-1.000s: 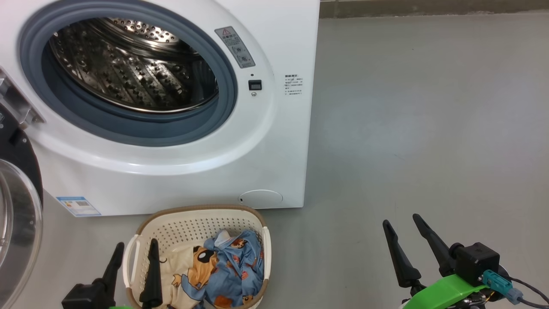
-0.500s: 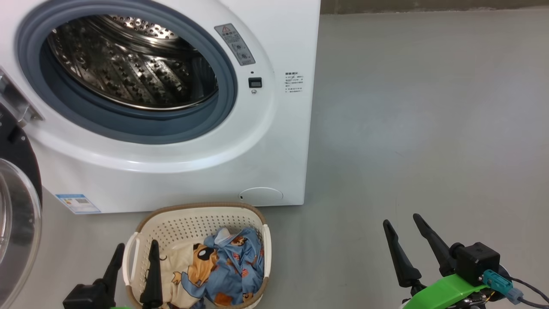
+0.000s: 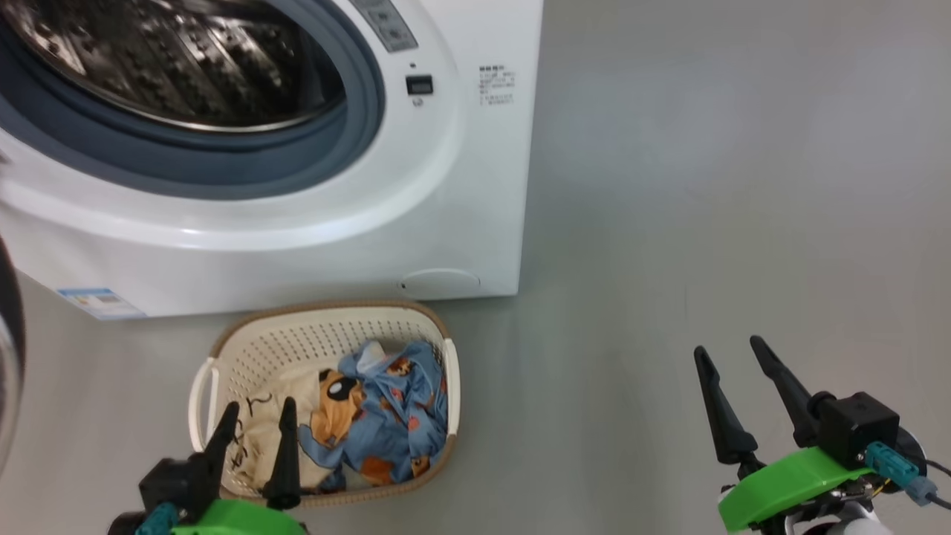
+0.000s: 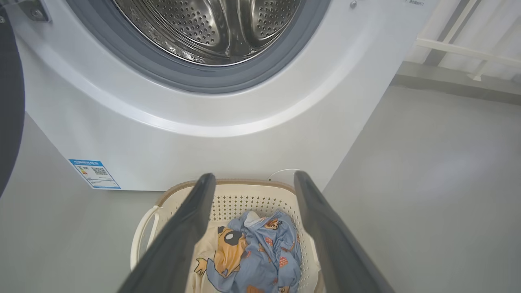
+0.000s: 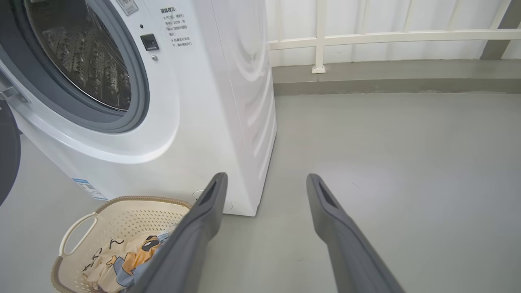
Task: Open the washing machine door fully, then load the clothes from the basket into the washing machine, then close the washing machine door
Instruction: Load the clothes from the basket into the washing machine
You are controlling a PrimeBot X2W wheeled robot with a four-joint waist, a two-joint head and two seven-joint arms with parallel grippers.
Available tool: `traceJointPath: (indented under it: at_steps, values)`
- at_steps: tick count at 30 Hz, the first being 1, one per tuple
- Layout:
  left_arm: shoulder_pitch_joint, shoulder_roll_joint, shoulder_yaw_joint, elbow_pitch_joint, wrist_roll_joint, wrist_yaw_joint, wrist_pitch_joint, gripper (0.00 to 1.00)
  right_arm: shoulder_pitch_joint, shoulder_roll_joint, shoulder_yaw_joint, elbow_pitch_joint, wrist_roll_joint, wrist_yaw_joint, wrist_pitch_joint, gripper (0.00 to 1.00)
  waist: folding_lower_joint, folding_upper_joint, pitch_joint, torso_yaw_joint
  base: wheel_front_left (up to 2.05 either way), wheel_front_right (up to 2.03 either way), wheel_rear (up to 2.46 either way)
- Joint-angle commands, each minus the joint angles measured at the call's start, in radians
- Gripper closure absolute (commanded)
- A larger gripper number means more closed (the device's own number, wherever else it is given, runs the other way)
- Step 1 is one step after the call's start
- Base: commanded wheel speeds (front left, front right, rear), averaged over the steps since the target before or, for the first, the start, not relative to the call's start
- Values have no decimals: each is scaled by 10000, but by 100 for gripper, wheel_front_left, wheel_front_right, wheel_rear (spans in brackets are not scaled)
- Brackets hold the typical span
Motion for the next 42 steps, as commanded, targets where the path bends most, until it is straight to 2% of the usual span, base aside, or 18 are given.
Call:
traceJointPath:
  at_steps: [1,9,24,29,34,42]
  values:
    - [-591,107,207,181,-85,-49,-56,0,-359,-16,222,-395,-148,16,26,0,0,0,1069,-360,0,0,0]
    - [-1945,518,-221,1901,-117,-189,379,0,-695,-20,303,-749,-249,16,31,0,0,0,2453,-888,0,0,0]
    - [-5022,1574,-879,6021,-540,-284,1404,0,-1315,-21,30,-1145,-271,16,-421,0,0,0,4794,-2586,0,0,0]
    - [-5689,1861,-1522,6810,-1296,-288,2006,0,-1502,6,198,-1008,-125,16,-676,0,0,0,5407,-3164,0,0,0]
    - [-6252,2488,-1969,7503,-1712,-289,2441,0,-1622,13,449,-726,235,16,-978,0,0,0,5881,-3680,0,0,0]
    - [-7238,2903,-1894,8664,-2133,-290,3053,0,-1868,15,624,-327,630,16,-1354,0,0,0,6394,-4269,0,0,0]
